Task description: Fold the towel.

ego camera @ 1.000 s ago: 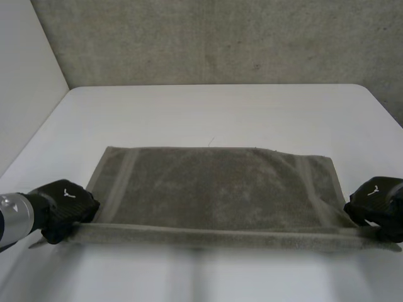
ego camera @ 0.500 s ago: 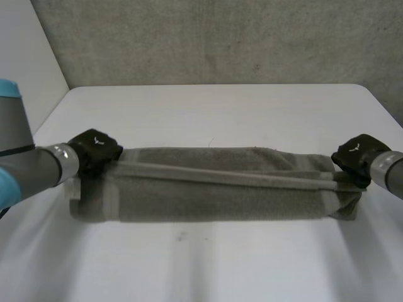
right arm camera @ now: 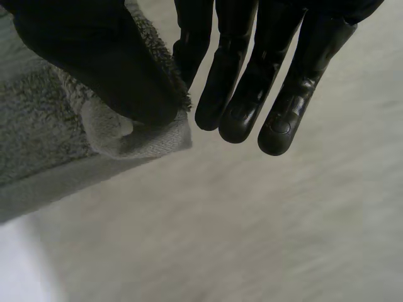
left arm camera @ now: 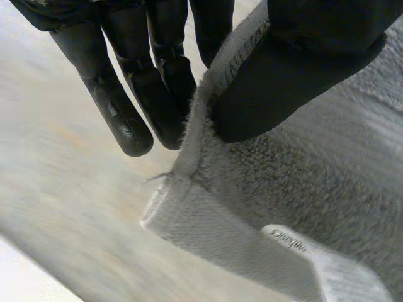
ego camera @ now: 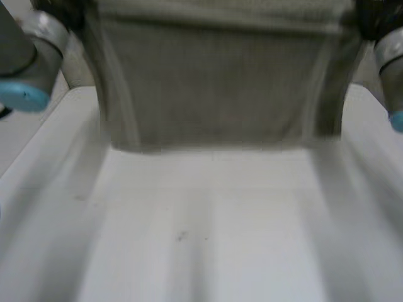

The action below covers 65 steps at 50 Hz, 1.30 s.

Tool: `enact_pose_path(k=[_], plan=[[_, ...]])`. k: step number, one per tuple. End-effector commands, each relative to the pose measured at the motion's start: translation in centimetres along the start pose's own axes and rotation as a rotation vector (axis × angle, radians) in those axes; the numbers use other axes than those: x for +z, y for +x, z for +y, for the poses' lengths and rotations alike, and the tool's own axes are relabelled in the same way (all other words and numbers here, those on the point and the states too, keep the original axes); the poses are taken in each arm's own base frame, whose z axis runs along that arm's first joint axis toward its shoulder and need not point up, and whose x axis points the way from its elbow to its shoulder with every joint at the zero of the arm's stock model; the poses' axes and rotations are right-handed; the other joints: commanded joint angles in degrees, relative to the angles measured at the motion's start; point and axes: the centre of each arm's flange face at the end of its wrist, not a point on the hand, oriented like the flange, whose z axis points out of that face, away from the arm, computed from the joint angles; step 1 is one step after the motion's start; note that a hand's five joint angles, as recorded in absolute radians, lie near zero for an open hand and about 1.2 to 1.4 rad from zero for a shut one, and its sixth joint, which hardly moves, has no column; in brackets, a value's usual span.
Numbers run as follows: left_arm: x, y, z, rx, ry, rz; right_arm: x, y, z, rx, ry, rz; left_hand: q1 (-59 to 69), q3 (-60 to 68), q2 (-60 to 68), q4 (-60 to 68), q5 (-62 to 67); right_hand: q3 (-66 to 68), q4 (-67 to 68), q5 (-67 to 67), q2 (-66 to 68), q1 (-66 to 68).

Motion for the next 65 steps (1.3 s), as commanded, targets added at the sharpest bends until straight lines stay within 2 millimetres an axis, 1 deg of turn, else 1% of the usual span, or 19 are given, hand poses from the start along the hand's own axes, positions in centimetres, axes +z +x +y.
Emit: enact_pose_path(k=[1, 4, 9, 10, 12, 15, 17, 23, 25, 29, 31, 32, 37, 40, 42, 48, 52, 59, 65], plan=[[0.4, -4.5, -5.6, -0.257, 0.200, -0.168, -0.3, 2.6, -2.9, 0.108, 0.135, 0.115, 11.31, 10.29, 10.23, 10.22, 10.39, 12.09, 11.62, 12.88, 12.42, 25.90], [-0.3, -3.7, -3.8, -0.293, 0.132, -0.137, -0.7, 2.0, -2.3, 0.112, 0.100, 0.080, 11.31, 10.29, 10.23, 10.22, 10.39, 12.09, 11.62, 12.88, 12.42, 25.90], [-2.9, 0.5, 2.3, -0.320, -0.089, -0.018, -3.3, -2.9, 1.1, 0.147, -0.086, -0.188, 11.31, 10.29, 10.23, 10.22, 10.39, 12.09, 11.62, 12.88, 12.42, 25.90], [-2.9, 0.5, 2.4, -0.320, -0.090, -0.018, -3.4, -2.9, 1.1, 0.147, -0.086, -0.189, 11.31, 10.29, 10.23, 10.22, 10.39, 12.09, 11.62, 12.88, 12.42, 25.90], [-5.1, 2.7, 5.6, -0.335, -0.204, 0.061, -5.2, -5.6, 2.9, 0.161, -0.151, -0.329, 11.31, 10.29, 10.23, 10.22, 10.39, 12.09, 11.62, 12.88, 12.42, 25.90], [-6.5, 3.8, 7.3, -0.341, -0.264, 0.100, -6.2, -7.0, 3.9, 0.163, -0.178, -0.396, 11.31, 10.29, 10.23, 10.22, 10.39, 12.09, 11.62, 12.88, 12.42, 25.90], [-9.0, 5.6, 9.9, -0.336, -0.357, 0.178, -8.1, -9.4, 5.7, 0.143, -0.225, -0.495, 11.31, 10.29, 10.23, 10.22, 10.39, 12.09, 11.62, 12.88, 12.42, 25.90], [-12.3, 7.5, 12.5, -0.292, -0.459, 0.247, -10.4, -11.8, 8.0, 0.083, -0.295, -0.588, 11.31, 10.29, 10.23, 10.22, 10.39, 12.09, 11.62, 12.88, 12.42, 25.90], [-14.6, 8.2, 13.7, -0.251, -0.531, 0.290, -11.7, -12.1, 8.7, 0.065, -0.340, -0.634, 11.31, 10.29, 10.23, 10.22, 10.39, 12.09, 11.62, 12.88, 12.42, 25.90], [-16.5, 8.0, 13.3, -0.182, -0.571, 0.327, -12.7, -11.3, 9.0, 0.071, -0.407, -0.679, 11.31, 10.29, 10.23, 10.22, 10.39, 12.09, 11.62, 12.88, 12.42, 25.90], [-19.4, 7.2, 12.2, -0.100, -0.637, 0.380, -13.7, -9.4, 8.1, 0.089, -0.483, -0.728, 11.31, 10.29, 10.23, 10.22, 10.39, 12.09, 11.62, 12.88, 12.42, 25.90], [-19.4, 7.2, 12.2, -0.100, -0.637, 0.380, -13.7, -9.4, 8.1, 0.090, -0.483, -0.729, 11.31, 10.29, 10.23, 10.22, 10.39, 12.09, 11.62, 12.88, 12.42, 25.90], [-25.3, 4.7, 9.6, 0.023, -0.833, 0.523, -18.0, -5.9, 7.3, 0.093, -0.702, -0.906, 11.31, 10.29, 10.23, 10.22, 10.39, 12.09, 11.62, 12.88, 12.42, 25.90], [-26.5, 4.0, 8.9, 0.029, -0.884, 0.551, -19.2, -5.0, 7.0, 0.075, -0.735, -0.950, 11.31, 10.29, 10.23, 10.22, 10.39, 12.09, 11.62, 12.88, 12.42, 25.90], [-27.8, 3.2, 7.1, 0.027, -0.920, 0.596, -21.1, -3.9, 6.2, 0.029, -0.757, -1.022, 11.31, 10.29, 10.23, 10.22, 10.39, 12.09, 11.62, 12.88, 12.42, 25.90], [-27.2, 2.7, 5.3, 0.006, -0.833, 0.617, -21.3, -3.5, 5.8, -0.039, -0.709, -1.024, 11.31, 10.29, 10.23, 10.22, 10.39, 12.09, 11.62, 12.88, 12.42, 25.90], [-24.9, 2.1, 5.2, 0.022, -0.734, 0.577, -20.2, -3.8, 6.3, -0.037, -0.692, -0.968, 11.31, 10.29, 10.23, 10.22, 10.39, 12.09, 11.62, 12.88, 12.42, 25.90], [-21.2, 4.6, 7.2, 0.020, -0.652, 0.598, -16.3, -6.3, 8.1, -0.027, -0.689, -0.862, 11.31, 10.29, 10.23, 10.22, 10.39, 12.09, 11.62, 12.88, 12.42, 25.90], [-17.5, 6.5, 9.1, -0.020, -0.631, 0.582, -14.5, -8.2, 8.5, -0.051, -0.666, -0.825, 11.31, 10.29, 10.23, 10.22, 10.39, 12.09, 11.62, 12.88, 12.42, 25.90]])
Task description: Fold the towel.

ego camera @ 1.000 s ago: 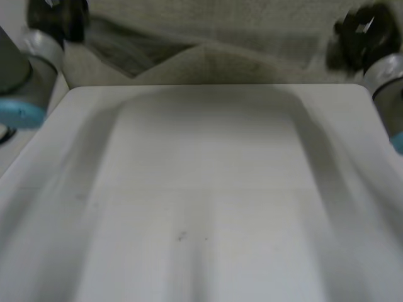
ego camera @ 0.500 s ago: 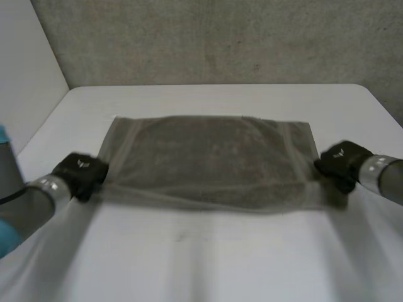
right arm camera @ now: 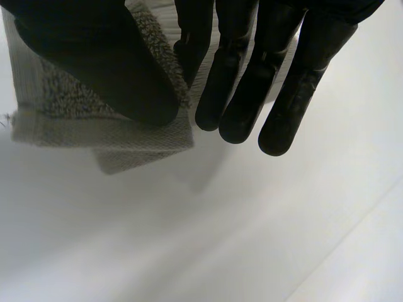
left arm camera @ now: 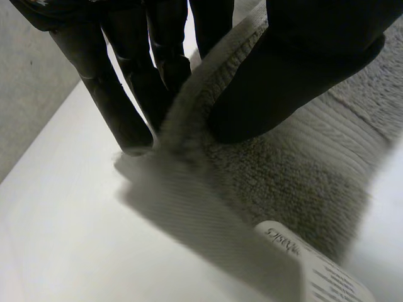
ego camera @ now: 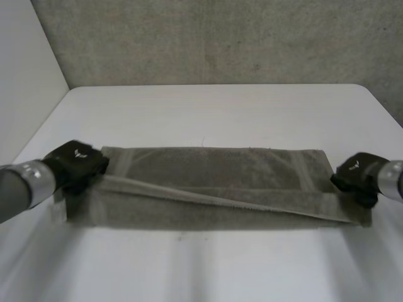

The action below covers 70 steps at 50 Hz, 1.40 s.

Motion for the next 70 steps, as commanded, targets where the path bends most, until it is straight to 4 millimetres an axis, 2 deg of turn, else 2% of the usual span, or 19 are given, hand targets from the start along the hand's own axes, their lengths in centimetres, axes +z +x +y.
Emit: enact_pose_path(k=[1, 5, 7, 13, 31, 32, 33, 34, 35, 39, 41, 44, 46, 47, 49, 53, 61, 63, 70], plan=[[6.0, -0.5, -1.1, -0.033, 0.032, -0.010, 4.2, 0.6, -1.9, -0.012, 0.025, 0.079, 11.08, 10.29, 10.23, 10.21, 10.38, 12.09, 11.61, 12.67, 12.42, 25.90], [7.8, -0.8, -1.6, -0.024, 0.039, -0.040, 5.5, 0.6, -2.3, -0.019, 0.045, 0.105, 11.08, 10.29, 10.23, 10.21, 10.38, 12.09, 11.61, 12.67, 12.42, 25.90], [9.8, -0.8, -1.8, -0.010, 0.041, -0.061, 6.6, 0.8, -2.9, -0.032, 0.066, 0.142, 11.08, 10.29, 10.23, 10.21, 10.38, 12.09, 11.61, 12.67, 12.42, 25.90], [12.3, -1.6, -1.8, 0.000, 0.050, -0.109, 9.0, 1.5, -3.4, -0.049, 0.095, 0.227, 11.08, 10.29, 10.23, 10.21, 10.38, 12.09, 11.61, 12.67, 12.42, 25.90], [15.9, -2.8, -1.6, 0.000, 0.124, -0.199, 11.6, 2.1, -3.5, -0.054, 0.121, 0.291, 11.08, 10.29, 10.23, 10.21, 10.38, 12.09, 11.61, 12.67, 12.42, 25.90], [16.0, -2.7, -1.5, 0.000, 0.123, -0.195, 11.6, 2.3, -3.6, -0.055, 0.124, 0.302, 1.44, 0.65, 0.59, 0.58, 0.75, -2.67, -3.15, -2.09, -2.34, 11.13], [16.0, -2.7, -1.5, 0.000, 0.123, -0.195, 11.6, 2.3, -3.6, -0.055, 0.124, 0.302, 1.34, 0.55, 0.50, 0.48, 0.65, -2.82, -3.30, -2.24, -2.49, 10.99], [16.1, -2.6, -1.5, 0.005, 0.122, -0.194, 11.6, 2.3, -3.9, -0.057, 0.128, 0.315, -29.63, -30.42, -30.48, -30.50, -30.32, -31.30, -31.77, -30.72, -30.97, -17.49], [16.1, -2.3, -1.7, 0.012, 0.125, -0.192, 11.4, 2.4, -4.3, -0.056, 0.132, 0.338, -50.59, -51.38, -51.44, -51.46, -51.28, -57.56, -58.04, -56.98, -57.23, -43.76], [15.9, -2.4, -2.3, 0.017, 0.137, -0.202, 10.8, 3.7, -5.0, -0.029, 0.156, 0.415, -52.82, -53.61, -53.67, -53.69, -53.51, -57.91, -58.39, -57.33, -57.58, -44.10], [15.8, -2.4, -2.8, 0.018, 0.145, -0.211, 9.4, 5.4, -6.2, 0.018, 0.222, 0.495, -53.16, -53.95, -54.00, -54.02, -53.85, -57.91, -58.39, -57.33, -57.58, -44.10], [15.3, -2.7, -4.0, 0.023, 0.169, -0.230, 8.5, 6.2, -6.9, 0.049, 0.260, 0.529, -53.33, -54.12, -54.17, -54.19, -54.02, -57.91, -58.39, -57.33, -57.58, -44.10], [14.3, -3.4, -5.4, 0.025, 0.197, -0.260, 6.6, 7.6, -7.7, 0.112, 0.323, 0.582, -53.16, -53.95, -54.01, -54.02, -53.85, -57.91, -58.39, -57.33, -57.58, -44.10], [14.3, -3.4, -5.4, 0.025, 0.197, -0.260, 6.6, 7.6, -7.7, 0.112, 0.323, 0.582, -53.16, -53.95, -54.00, -54.02, -53.85, -57.91, -58.39, -57.33, -57.58, -44.10], [13.2, -4.2, -6.6, 0.015, 0.221, -0.283, 4.3, 8.6, -8.6, 0.165, 0.388, 0.614, -52.82, -53.61, -53.67, -53.69, -53.52, -57.91, -58.39, -57.33, -57.58, -44.10], [12.0, -4.8, -7.6, -0.017, 0.246, -0.297, 2.4, 8.8, -9.4, 0.189, 0.452, 0.603, -52.82, -53.61, -53.67, -53.69, -53.51, -57.91, -58.39, -57.33, -57.58, -44.10], [9.5, -4.8, -8.0, -0.133, 0.253, -0.273, 0.4, 6.8, -7.6, 0.202, 0.424, 0.429, -50.80, -51.59, -51.65, -51.67, -51.50, -55.31, -55.78, -54.72, -54.98, -41.50], [8.3, -4.3, -7.8, -0.154, 0.238, -0.255, 0.3, 4.9, -6.4, 0.226, 0.353, 0.300, -50.13, -50.92, -50.98, -50.99, -50.82, -45.60, -46.08, -45.02, -45.27, -31.80], [6.0, -2.6, -6.6, -0.189, 0.191, -0.213, -0.2, 1.7, -4.0, 0.314, 0.206, 0.049, -50.13, -50.92, -50.98, -50.99, -50.82, -24.24, -24.71, -23.65, -23.91, -10.43]])
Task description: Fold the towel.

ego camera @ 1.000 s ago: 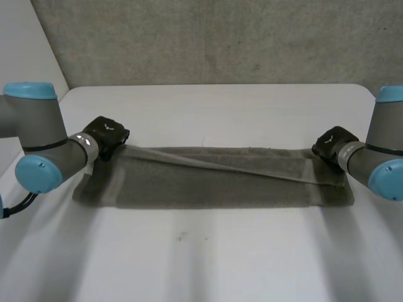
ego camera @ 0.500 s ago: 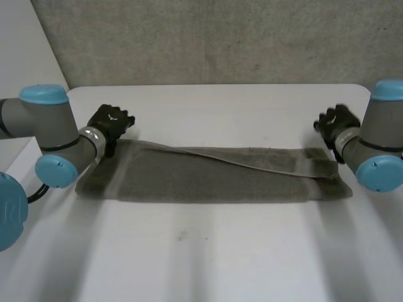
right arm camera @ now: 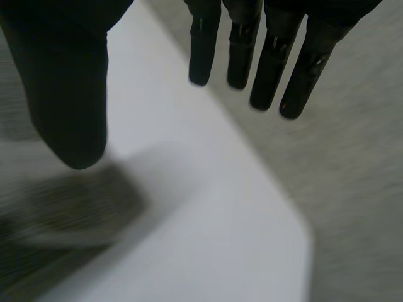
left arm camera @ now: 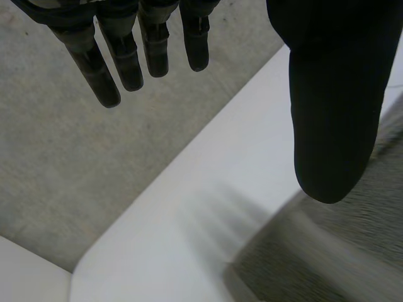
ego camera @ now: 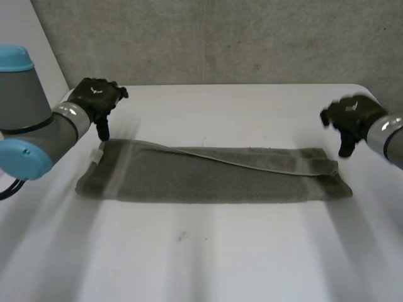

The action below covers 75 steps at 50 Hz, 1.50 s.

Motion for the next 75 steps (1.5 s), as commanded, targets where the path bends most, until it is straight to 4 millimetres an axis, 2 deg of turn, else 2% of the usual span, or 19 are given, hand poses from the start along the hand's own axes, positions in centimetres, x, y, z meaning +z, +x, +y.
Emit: enact_pose_path(k=[1, 2, 5, 7, 15, 23, 27, 35, 37, 38, 40, 42, 52, 57, 59, 65, 70, 72, 75], plan=[[-3.3, 1.1, 1.0, -0.041, -0.060, 0.043, -2.1, -2.6, 3.0, 0.127, -0.197, -0.243, 2.76, 2.65, 2.62, 2.69, 2.63, 22.15, 22.22, 22.54, 22.42, 25.52], [-3.3, 1.1, 1.0, -0.041, -0.060, 0.043, -1.9, -2.8, 3.5, 0.152, -0.198, -0.267, 2.76, 2.65, 2.62, 2.69, 2.63, 27.01, 27.08, 27.40, 27.28, 30.38], [-4.1, 1.7, 1.5, -0.058, -0.069, 0.070, -1.7, -3.0, 3.8, 0.172, -0.201, -0.285, 2.59, 2.48, 2.45, 2.52, 2.46, 30.09, 30.16, 30.48, 30.35, 33.45], [-4.5, 2.4, 2.4, -0.076, -0.075, 0.086, -1.2, -3.6, 4.8, 0.199, -0.224, -0.311, 2.42, 2.31, 2.28, 2.35, 2.30, 33.27, 33.34, 33.66, 33.53, 36.63], [-4.7, 3.4, 4.7, -0.086, -0.065, 0.072, 0.5, -4.4, 6.7, 0.203, -0.248, -0.310, 1.24, 1.13, 1.10, 1.17, 1.12, 34.12, 34.19, 34.51, 34.39, 37.49], [-4.3, 3.0, 5.0, -0.093, -0.032, 0.043, 1.7, -4.3, 7.9, 0.180, -0.253, -0.244, -2.12, -2.23, -2.26, -2.19, -2.24, 34.63, 34.70, 35.02, 34.90, 38.00], [-4.4, 3.0, 5.0, -0.110, -0.032, 0.043, 2.3, -4.1, 7.9, 0.165, -0.220, -0.208, -2.12, -2.23, -2.26, -2.19, -2.25, 32.44, 32.51, 32.83, 32.71, 35.81], [-4.4, 3.2, 5.1, -0.123, -0.036, 0.046, 3.9, -3.0, 7.4, 0.159, -0.133, -0.119, -1.95, -2.06, -2.09, -2.02, -2.08, 17.30, 17.37, 17.70, 17.57, 20.67], [-4.4, 3.3, 5.1, -0.122, -0.035, 0.047, 4.4, -2.9, 7.3, 0.160, -0.131, -0.101, -1.78, -1.89, -1.93, -1.85, -1.91, 3.24, 3.31, 3.64, 3.51, 6.61], [-4.4, 3.3, 5.1, -0.122, -0.035, 0.047, 4.4, -2.9, 7.3, 0.160, -0.131, -0.101, -1.78, -1.89, -1.93, -1.85, -1.91, 3.17, 3.24, 3.57, 3.44, 6.54], [-4.4, 3.2, 5.1, -0.123, -0.036, 0.046, 4.8, -2.7, 7.4, 0.157, -0.138, -0.079, -1.62, -1.73, -1.76, -1.68, -1.74, -14.40, -14.34, -14.01, -14.14, -11.04], [-4.4, 3.3, 5.1, -0.123, -0.037, 0.048, 4.9, -2.6, 7.5, 0.154, -0.143, -0.069, -1.45, -1.56, -1.59, -1.52, -1.58, -14.40, -14.34, -14.01, -14.14, -11.04], [-4.4, 3.1, 5.2, -0.123, -0.037, 0.045, 4.2, -2.7, 7.6, 0.156, -0.166, -0.076, -1.28, -1.39, -1.42, -1.35, -1.40, -14.40, -14.34, -14.01, -14.14, -11.04], [-4.4, 3.2, 5.2, -0.123, -0.038, 0.045, 2.5, -2.9, 7.8, 0.167, -0.200, -0.107, -1.28, -1.39, -1.42, -1.35, -1.41, -14.40, -14.34, -14.01, -14.14, -11.04], [-4.4, 3.2, 5.3, -0.124, -0.039, 0.046, 1.6, -2.0, 8.5, 0.181, -0.223, -0.095, -1.28, -1.39, -1.42, -1.35, -1.41, -14.40, -14.34, -14.01, -14.14, -11.04], [-4.5, 3.3, 5.3, -0.124, -0.043, 0.049, 0.5, -2.2, 9.3, 0.188, -0.224, -0.136, -1.28, -1.39, -1.42, -1.35, -1.41, -13.14, -13.07, -12.75, -12.88, -9.78], [-4.6, 3.3, 5.3, -0.124, -0.042, 0.051, 0.3, -2.9, 10.5, 0.185, -0.201, -0.183, -1.28, -1.39, -1.42, -1.35, -1.41, -5.91, -5.84, -5.52, -5.64, -2.55], [-4.6, 3.3, 5.3, -0.125, -0.041, 0.050, 0.7, -3.3, 11.1, 0.177, -0.176, -0.172, -1.61, -1.72, -1.76, -1.68, -1.74, 4.30, 4.37, 4.70, 4.57, 7.67], [-4.5, 3.3, 5.3, -0.125, -0.039, 0.047, 1.2, -3.4, 11.6, 0.162, -0.152, -0.149, -1.95, -2.06, -2.09, -2.02, -2.08, 7.70, 7.77, 8.09, 7.97, 11.06]])
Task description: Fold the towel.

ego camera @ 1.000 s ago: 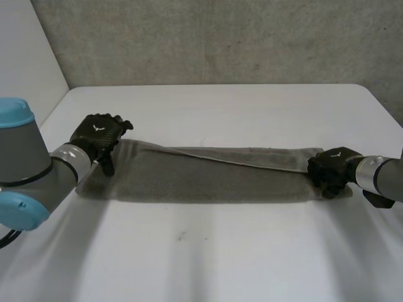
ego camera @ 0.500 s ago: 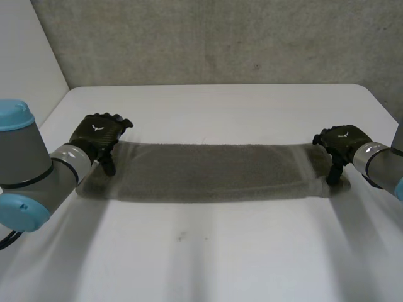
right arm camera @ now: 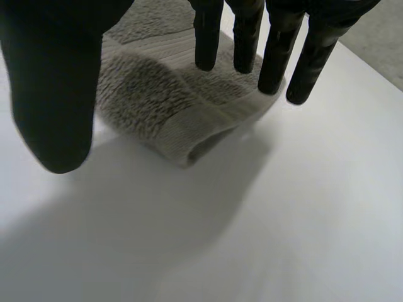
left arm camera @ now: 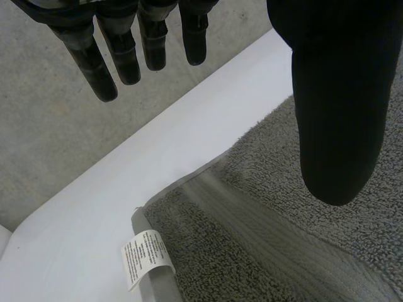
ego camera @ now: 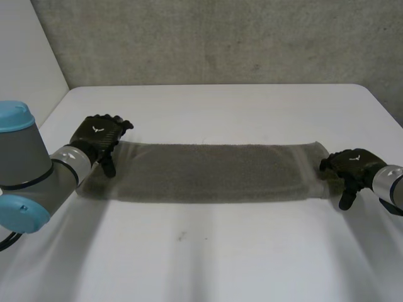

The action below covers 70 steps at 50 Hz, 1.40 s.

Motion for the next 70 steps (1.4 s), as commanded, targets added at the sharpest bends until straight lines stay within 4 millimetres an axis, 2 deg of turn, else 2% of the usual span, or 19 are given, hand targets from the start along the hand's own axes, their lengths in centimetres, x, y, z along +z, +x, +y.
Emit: enact_pose_path(k=[1, 6, 10, 20, 26, 33, 35, 41, 44, 45, 47, 48, 50, 53, 55, 56, 58, 66, 70], plan=[[0.0, -0.1, 0.0, -0.001, 0.003, -0.002, 1.2, -0.3, 1.3, -0.027, 0.054, 0.018, 0.95, 1.02, 1.12, 1.14, 1.13, 18.52, 18.00, 17.70, 18.16, 19.68], [0.0, -0.1, 0.0, -0.001, 0.005, -0.003, 2.0, -0.2, 1.7, -0.037, 0.069, 0.031, 0.79, 0.85, 0.96, 0.97, 0.96, 31.13, 30.61, 30.32, 30.78, 32.30], [0.0, 0.0, 0.0, 0.000, 0.004, -0.001, 2.3, 0.1, 1.6, -0.043, 0.082, 0.045, 0.79, 0.85, 0.96, 0.97, 0.96, 66.26, 65.74, 65.45, 65.91, 67.43], [0.0, 0.1, 0.0, 0.000, 0.002, 0.000, 2.4, 4.0, 1.7, -0.122, 0.074, 0.195, 0.79, 0.85, 0.96, 0.97, 0.96, 66.40, 65.88, 65.58, 66.04, 67.56], [-0.1, 0.0, -0.1, 0.001, 0.007, -0.001, 1.1, 9.3, 2.8, -0.313, -0.072, 0.412, 0.79, 0.85, 0.96, 0.97, 0.96, 66.40, 65.88, 65.58, 66.04, 67.56], [-0.3, -0.2, -0.5, 0.002, 0.016, -0.007, 0.5, 11.0, 0.3, -0.375, -0.023, 0.502, 0.79, 0.85, 0.96, 0.97, 0.96, 66.40, 65.88, 65.58, 66.04, 67.56], [-0.3, -0.2, -0.5, 0.002, 0.017, -0.008, -0.3, 9.6, -3.5, -0.408, 0.092, 0.520, 0.79, 0.85, 0.96, 0.97, 0.96, 66.40, 65.88, 65.58, 66.04, 67.56], [-0.4, -0.2, -0.6, 0.003, 0.018, -0.009, -0.5, 4.6, -8.8, -0.482, 0.278, 0.476, 0.79, 0.85, 0.96, 0.97, 0.96, 66.40, 65.88, 65.58, 66.04, 67.56], [-0.6, -0.3, -0.9, 0.004, 0.025, -0.011, -0.6, -2.8, -12.8, -0.565, 0.470, 0.354, 0.79, 0.85, 0.96, 0.97, 0.96, 66.40, 65.88, 65.58, 66.04, 67.56], [-0.6, -0.3, -0.9, 0.004, 0.025, -0.011, -0.6, -2.8, -12.8, -0.566, 0.471, 0.353, 0.79, 0.85, 0.96, 0.97, 0.96, 66.40, 65.88, 65.58, 66.04, 67.56], [-0.6, -0.3, -0.9, 0.005, 0.027, -0.012, -0.6, -8.6, -14.0, -0.620, 0.587, 0.209, 0.79, 0.85, 0.96, 0.97, 0.96, 66.40, 65.88, 65.58, 66.04, 67.56], [-0.6, -0.3, -0.9, 0.005, 0.027, -0.012, -0.6, -8.6, -14.0, -0.620, 0.588, 0.209, 0.79, 0.85, 0.96, 0.97, 0.96, 66.40, 65.88, 65.58, 66.04, 67.56], [-0.6, -0.3, -0.9, 0.005, 0.027, -0.012, -0.7, -14.2, -14.3, -0.667, 0.690, 0.052, 0.79, 0.85, 0.96, 0.97, 0.96, 66.40, 65.88, 65.58, 66.04, 67.56], [-0.6, -0.3, -0.9, 0.003, 0.027, -0.012, -0.9, -16.7, -14.1, -0.685, 0.729, -0.018, 0.79, 0.85, 0.96, 0.97, 0.96, 66.40, 65.88, 65.58, 66.04, 67.56], [-0.6, -0.3, -0.9, 0.005, 0.027, -0.012, -1.0, -21.0, -13.8, -0.716, 0.792, -0.113, 0.79, 0.85, 0.96, 0.97, 0.96, 66.40, 65.88, 65.58, 66.04, 67.56], [-0.6, -0.3, -0.9, 0.005, 0.027, -0.012, -1.0, -21.1, -13.8, -0.716, 0.792, -0.113, 0.79, 0.85, 0.96, 0.97, 0.96, 66.40, 65.88, 65.58, 66.04, 67.56], [-0.6, -0.3, -0.9, 0.005, 0.027, -0.012, -1.0, -24.8, -13.1, -0.735, 0.826, -0.192, 0.79, 0.85, 0.96, 0.97, 0.96, 66.40, 65.88, 65.58, 66.04, 67.56], [-0.6, -0.1, -0.8, 0.004, 0.025, -0.010, -0.6, -30.8, -9.3, -0.765, 0.807, -0.361, 0.79, 0.85, 0.96, 0.97, 0.96, 66.40, 65.88, 65.58, 66.04, 67.56], [-0.7, 0.0, -0.8, 0.005, 0.025, -0.005, -0.7, -31.5, -8.7, -0.764, 0.796, -0.381, 0.79, 0.85, 0.96, 0.97, 0.96, 66.40, 65.88, 65.58, 66.04, 67.56]])
